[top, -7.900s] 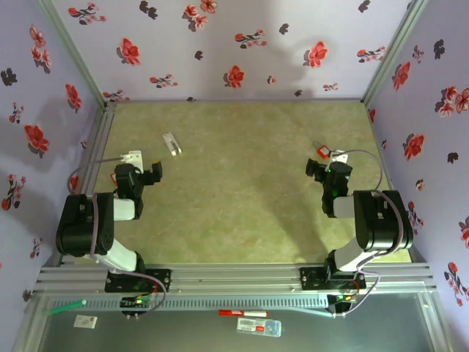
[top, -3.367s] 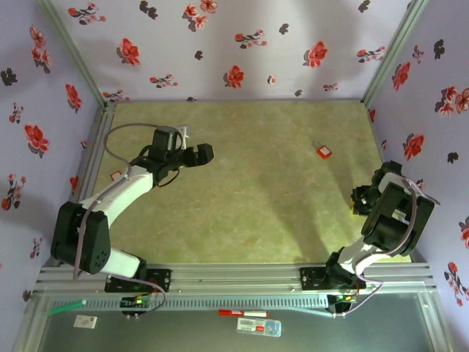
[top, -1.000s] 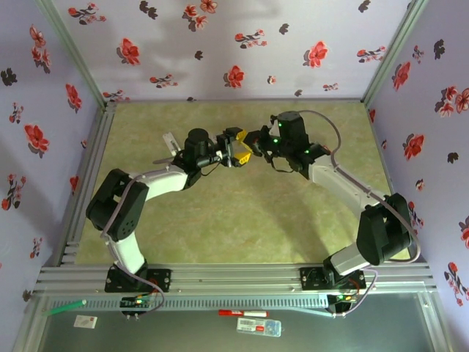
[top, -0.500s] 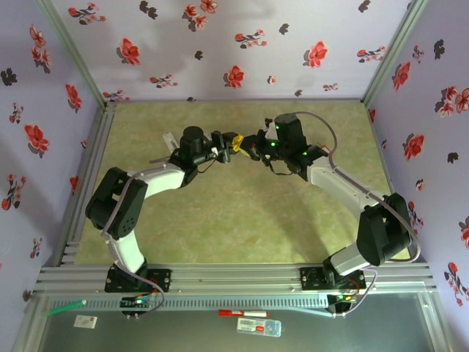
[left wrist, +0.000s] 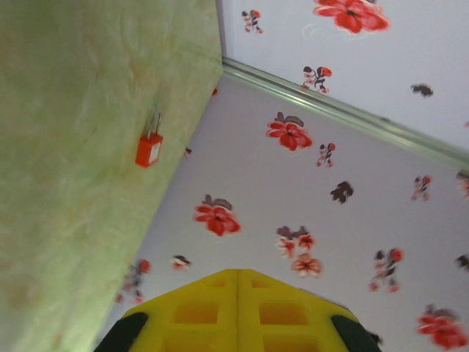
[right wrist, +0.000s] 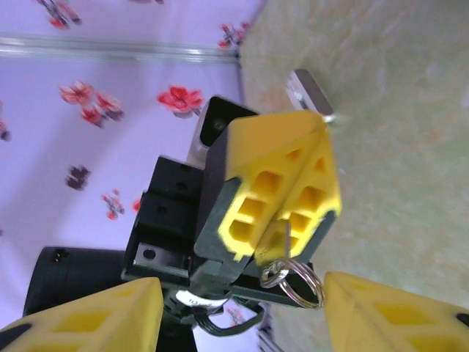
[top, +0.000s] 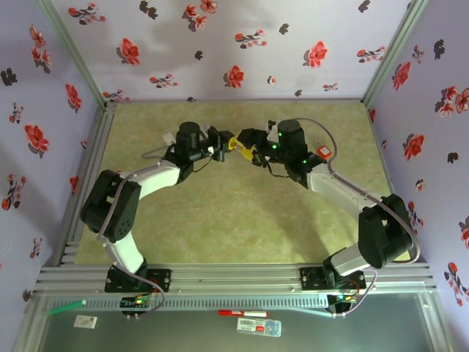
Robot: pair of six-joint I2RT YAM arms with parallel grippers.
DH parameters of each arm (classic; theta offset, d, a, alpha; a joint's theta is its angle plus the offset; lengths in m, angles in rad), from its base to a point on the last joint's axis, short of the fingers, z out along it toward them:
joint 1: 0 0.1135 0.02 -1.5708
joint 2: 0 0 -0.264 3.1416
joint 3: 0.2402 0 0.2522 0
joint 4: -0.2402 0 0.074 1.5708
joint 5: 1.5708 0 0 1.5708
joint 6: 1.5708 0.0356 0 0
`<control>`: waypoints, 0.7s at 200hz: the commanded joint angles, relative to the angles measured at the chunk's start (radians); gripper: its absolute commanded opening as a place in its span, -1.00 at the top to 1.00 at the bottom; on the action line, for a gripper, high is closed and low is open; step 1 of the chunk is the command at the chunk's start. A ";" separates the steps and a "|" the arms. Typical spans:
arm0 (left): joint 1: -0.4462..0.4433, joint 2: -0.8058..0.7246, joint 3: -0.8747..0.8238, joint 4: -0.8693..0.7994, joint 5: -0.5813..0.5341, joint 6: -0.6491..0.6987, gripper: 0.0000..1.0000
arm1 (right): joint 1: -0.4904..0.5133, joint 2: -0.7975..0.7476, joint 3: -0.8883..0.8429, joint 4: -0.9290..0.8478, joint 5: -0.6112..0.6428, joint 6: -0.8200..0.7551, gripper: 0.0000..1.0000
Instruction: Unlock with the key
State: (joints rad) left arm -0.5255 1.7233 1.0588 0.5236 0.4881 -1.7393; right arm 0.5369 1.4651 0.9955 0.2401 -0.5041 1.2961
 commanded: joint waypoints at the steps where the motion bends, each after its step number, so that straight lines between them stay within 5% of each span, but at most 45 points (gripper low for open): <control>1: 0.013 -0.093 0.091 -0.125 -0.012 0.305 1.00 | 0.031 -0.035 -0.017 0.232 0.074 0.150 -0.21; 140: 0.010 -0.102 0.098 -0.035 0.026 0.307 1.00 | 0.095 0.032 -0.102 0.466 0.184 0.198 0.21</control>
State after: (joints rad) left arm -0.5125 1.6348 1.1343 0.4854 0.4881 -1.4624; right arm 0.6266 1.4734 0.8963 0.6155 -0.3542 1.4776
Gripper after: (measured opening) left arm 0.059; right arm 0.415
